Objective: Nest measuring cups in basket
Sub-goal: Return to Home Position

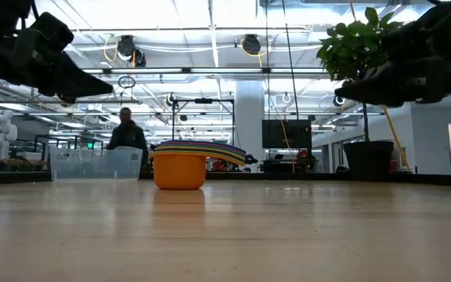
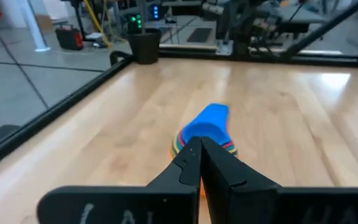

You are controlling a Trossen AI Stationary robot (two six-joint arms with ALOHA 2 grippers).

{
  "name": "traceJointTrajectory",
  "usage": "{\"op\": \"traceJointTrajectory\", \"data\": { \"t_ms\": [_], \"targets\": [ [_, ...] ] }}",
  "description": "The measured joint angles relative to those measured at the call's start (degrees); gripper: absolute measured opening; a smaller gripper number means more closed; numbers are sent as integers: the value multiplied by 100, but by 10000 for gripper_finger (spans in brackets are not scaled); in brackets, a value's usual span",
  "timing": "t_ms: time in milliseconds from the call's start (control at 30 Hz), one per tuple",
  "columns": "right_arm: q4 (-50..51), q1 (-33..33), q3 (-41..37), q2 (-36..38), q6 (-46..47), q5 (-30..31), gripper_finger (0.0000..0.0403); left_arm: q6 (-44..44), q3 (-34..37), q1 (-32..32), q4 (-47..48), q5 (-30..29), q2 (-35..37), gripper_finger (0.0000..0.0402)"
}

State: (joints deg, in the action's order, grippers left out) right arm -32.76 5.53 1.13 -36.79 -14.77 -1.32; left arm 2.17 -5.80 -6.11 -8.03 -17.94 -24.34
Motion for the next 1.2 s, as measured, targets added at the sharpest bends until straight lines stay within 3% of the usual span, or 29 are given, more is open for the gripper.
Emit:
{"op": "traceJointTrajectory", "data": {
  "t_ms": [333, 867, 1200],
  "targets": [
    [129, -3, -13, 246, 32, -33, 0, -160, 494, -196, -555, -2, 793, 6],
    [1281, -3, -22, 1698, -181, -26, 0, -740, 504, -196, 518, 376, 2431, 5],
    [2035, -2, -26, 2814, -96, -206, 0, -1073, 323, -192, 903, 397, 2422, 4]
  ]
}}
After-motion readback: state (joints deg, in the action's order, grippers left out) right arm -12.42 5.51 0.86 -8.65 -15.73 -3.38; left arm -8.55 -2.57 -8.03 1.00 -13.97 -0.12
